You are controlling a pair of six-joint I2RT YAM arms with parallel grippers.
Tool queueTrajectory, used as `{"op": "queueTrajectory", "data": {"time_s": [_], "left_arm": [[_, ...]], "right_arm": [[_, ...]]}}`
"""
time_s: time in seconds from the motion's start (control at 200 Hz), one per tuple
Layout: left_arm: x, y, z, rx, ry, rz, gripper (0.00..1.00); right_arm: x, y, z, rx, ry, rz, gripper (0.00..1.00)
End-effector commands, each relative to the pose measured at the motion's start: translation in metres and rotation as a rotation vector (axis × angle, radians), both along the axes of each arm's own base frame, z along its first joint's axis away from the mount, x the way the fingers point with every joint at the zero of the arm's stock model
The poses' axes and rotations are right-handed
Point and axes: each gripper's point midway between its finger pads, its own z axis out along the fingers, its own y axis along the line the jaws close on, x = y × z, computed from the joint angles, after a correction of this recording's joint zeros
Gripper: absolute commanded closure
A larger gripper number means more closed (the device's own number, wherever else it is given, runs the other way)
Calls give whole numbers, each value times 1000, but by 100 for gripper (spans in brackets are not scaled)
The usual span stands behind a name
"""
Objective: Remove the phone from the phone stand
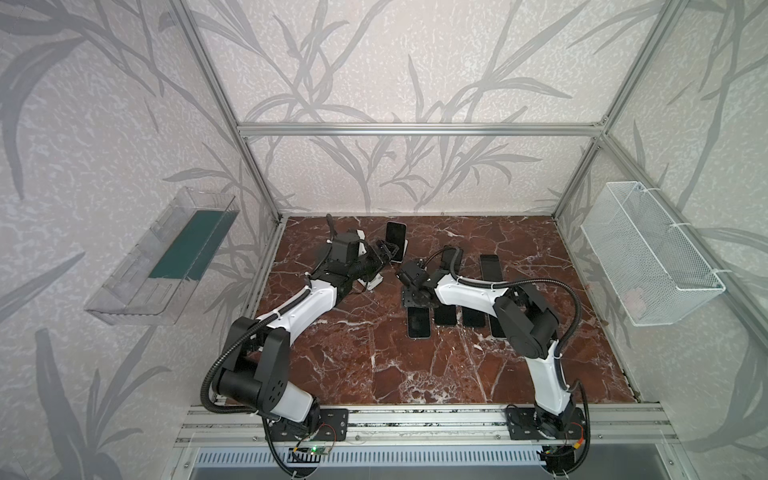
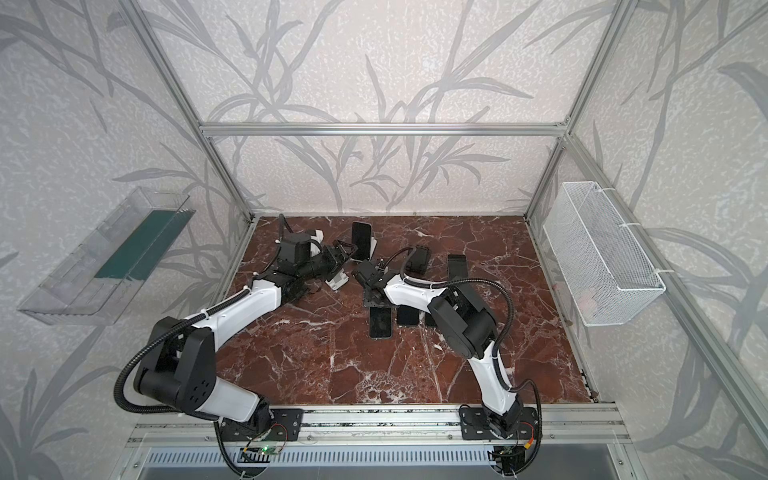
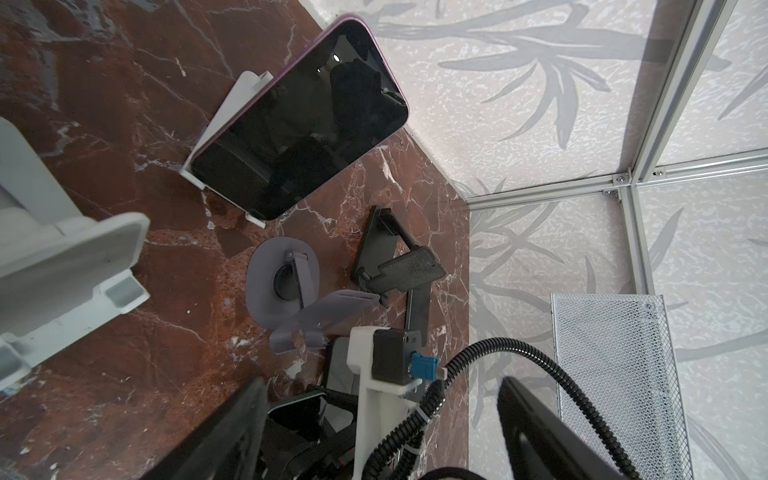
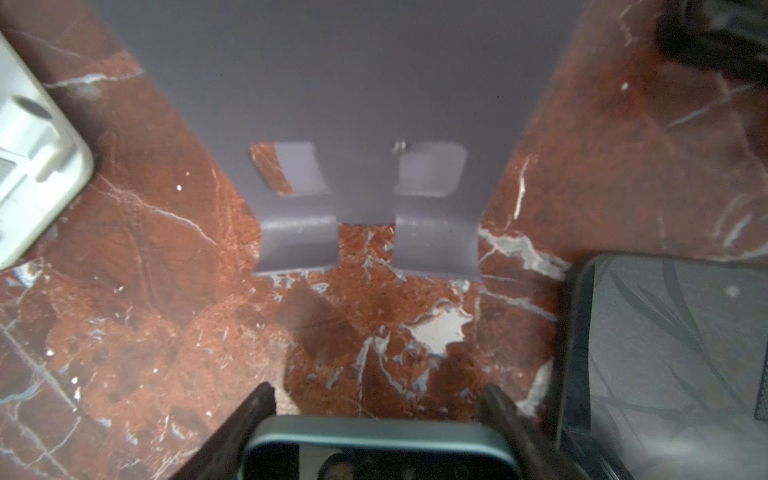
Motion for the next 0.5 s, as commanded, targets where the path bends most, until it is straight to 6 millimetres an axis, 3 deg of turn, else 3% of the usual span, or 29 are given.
{"op": "queueTrajectory", "data": {"time_s": [0.0,0.495], "left_arm": [[4,-1,19,-26,-45,0,13],[4,0,19,-23,-45,2,13]], "right_arm": [[6,-7,-7,-39,-5,-22,31],[1,-17,-21,-61,26,-57,27]]}}
